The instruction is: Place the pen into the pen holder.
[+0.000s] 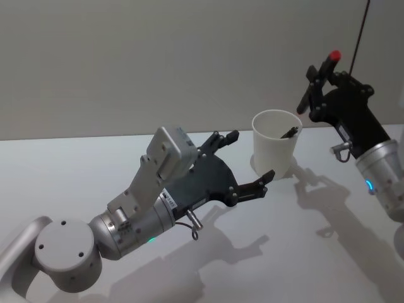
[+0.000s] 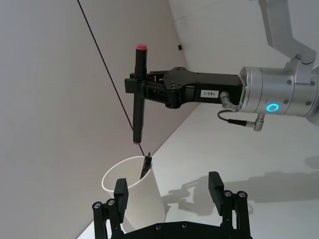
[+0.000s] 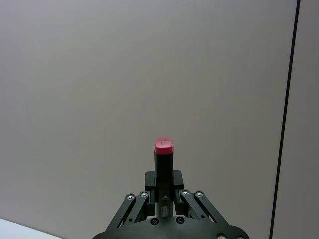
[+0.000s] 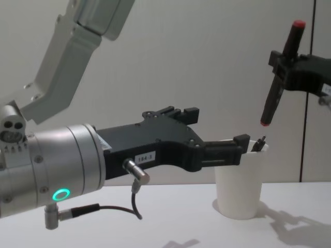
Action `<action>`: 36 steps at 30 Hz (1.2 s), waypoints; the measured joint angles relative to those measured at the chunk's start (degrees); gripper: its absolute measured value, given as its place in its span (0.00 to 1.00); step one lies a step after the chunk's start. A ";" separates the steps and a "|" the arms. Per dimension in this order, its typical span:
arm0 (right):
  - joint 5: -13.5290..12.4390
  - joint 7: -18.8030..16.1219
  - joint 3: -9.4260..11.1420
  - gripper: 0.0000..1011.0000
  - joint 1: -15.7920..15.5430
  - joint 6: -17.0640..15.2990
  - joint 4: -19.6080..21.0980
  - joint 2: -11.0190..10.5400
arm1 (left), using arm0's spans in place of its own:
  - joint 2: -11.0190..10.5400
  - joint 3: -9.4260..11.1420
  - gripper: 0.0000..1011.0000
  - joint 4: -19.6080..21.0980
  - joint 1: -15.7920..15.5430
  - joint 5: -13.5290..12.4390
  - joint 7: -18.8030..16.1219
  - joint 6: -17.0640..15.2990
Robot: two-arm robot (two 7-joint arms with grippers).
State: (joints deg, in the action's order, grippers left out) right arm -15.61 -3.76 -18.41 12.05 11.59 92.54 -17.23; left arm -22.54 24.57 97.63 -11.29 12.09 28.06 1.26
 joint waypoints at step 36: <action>4.63 -1.02 -1.21 0.21 5.01 -1.29 -11.59 5.11 | 0.00 0.00 0.99 0.00 0.00 0.00 0.00 0.00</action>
State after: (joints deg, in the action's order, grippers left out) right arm -10.99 -4.78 -19.62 17.06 10.31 80.96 -12.12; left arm -22.53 24.57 97.62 -11.29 12.09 28.07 1.26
